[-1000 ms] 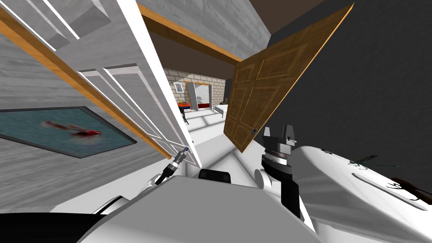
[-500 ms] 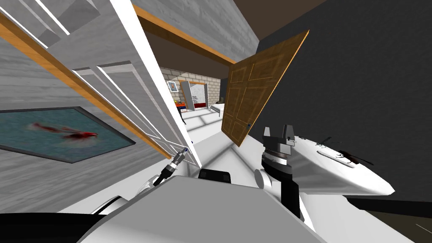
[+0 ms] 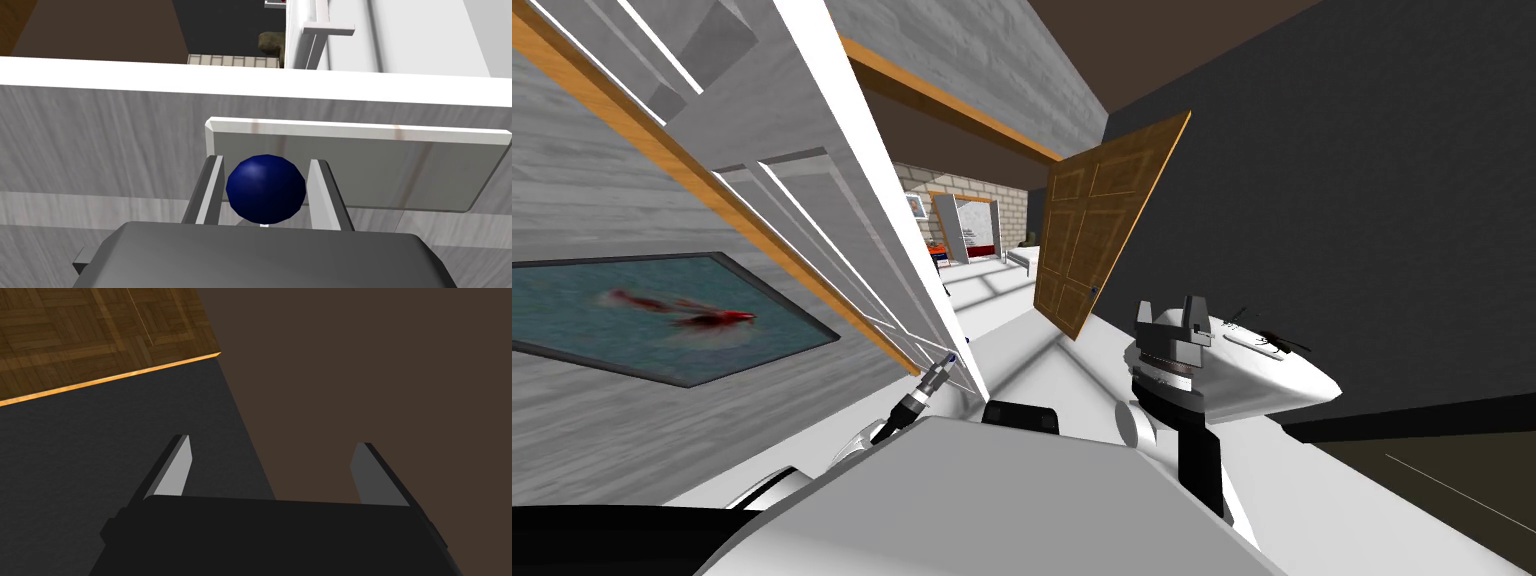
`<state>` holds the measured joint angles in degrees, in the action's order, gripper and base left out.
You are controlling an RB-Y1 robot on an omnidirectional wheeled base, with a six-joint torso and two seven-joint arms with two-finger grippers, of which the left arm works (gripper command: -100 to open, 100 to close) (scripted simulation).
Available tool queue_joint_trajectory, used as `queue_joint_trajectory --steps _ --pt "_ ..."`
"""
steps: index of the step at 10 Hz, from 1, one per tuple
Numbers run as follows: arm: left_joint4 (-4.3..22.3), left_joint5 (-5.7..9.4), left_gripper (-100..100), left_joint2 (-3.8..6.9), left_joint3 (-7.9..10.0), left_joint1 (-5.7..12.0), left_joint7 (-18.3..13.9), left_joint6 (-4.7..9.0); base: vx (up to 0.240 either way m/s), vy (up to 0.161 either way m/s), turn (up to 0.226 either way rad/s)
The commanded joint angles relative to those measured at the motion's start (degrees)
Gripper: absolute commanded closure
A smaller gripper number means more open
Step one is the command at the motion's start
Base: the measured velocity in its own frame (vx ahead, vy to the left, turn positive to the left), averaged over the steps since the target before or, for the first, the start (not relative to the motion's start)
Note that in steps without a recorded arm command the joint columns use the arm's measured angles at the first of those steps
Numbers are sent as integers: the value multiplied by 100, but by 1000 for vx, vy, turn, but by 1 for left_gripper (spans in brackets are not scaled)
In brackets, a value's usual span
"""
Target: Pull the door open
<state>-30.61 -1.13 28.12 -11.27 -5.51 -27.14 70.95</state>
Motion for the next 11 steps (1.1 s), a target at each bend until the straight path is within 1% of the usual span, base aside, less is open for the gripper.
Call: queue_joint_trajectory --steps 1,2,3,4,6,7,8,9,10,11 --pt "232 17 100 6 -25 18 2 221 -66 21 -121" --pt "346 25 100 9 -37 27 2 329 -91 51 -126" --pt "616 45 100 16 -65 49 4 587 -121 60 -166" --pt "771 56 100 20 -81 61 5 735 -131 72 -150" --pt "771 56 100 20 -81 61 5 735 -45 25 -3" --pt "934 68 100 24 -99 74 6 891 -27 17 -52" --pt "934 68 100 24 -99 74 6 891 -32 20 -49" --pt "1100 80 100 28 -116 87 7 1051 -44 27 -93" --pt "1100 80 100 28 -116 87 7 1051 -46 22 -55" --pt "1239 92 100 32 -134 100 8 1213 -49 24 -79"
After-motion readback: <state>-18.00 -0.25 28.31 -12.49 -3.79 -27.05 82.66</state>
